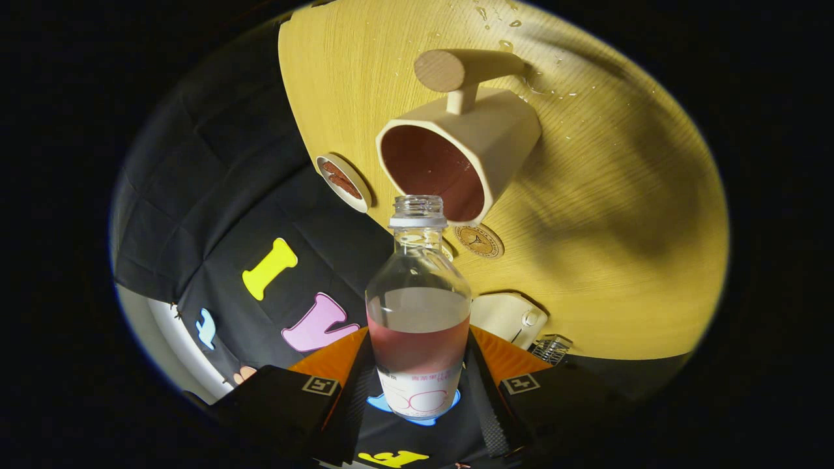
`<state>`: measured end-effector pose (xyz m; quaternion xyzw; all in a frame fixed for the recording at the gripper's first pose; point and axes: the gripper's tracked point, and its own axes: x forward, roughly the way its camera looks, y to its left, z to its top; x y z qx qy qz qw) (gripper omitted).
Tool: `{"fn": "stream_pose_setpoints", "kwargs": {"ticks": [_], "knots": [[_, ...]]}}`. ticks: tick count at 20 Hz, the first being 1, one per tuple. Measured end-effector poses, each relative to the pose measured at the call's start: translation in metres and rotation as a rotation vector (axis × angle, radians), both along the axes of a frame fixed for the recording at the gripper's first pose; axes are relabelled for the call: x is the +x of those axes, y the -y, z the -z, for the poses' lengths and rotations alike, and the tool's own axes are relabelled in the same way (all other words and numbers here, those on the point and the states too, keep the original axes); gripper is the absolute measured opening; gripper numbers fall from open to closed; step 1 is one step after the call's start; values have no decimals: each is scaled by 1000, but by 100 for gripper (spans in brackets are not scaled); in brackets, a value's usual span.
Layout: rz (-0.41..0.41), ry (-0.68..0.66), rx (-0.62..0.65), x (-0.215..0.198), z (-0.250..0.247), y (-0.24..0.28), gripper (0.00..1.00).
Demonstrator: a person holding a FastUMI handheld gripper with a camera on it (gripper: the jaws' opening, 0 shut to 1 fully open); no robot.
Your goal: Take the bottle from table, then pour the juice into the cup, finally place the bottle on the coaster
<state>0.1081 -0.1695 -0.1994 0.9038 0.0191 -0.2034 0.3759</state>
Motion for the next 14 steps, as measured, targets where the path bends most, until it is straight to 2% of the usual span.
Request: {"fn": "stream_pose_setpoints", "kwargs": {"ticks": [3, 6, 14], "knots": [[-20, -3, -34, 2, 1, -3, 75], [-60, -12, -120, 2, -2, -10, 75], [-194, -55, -507, -4, -8, -19, 75]]}}
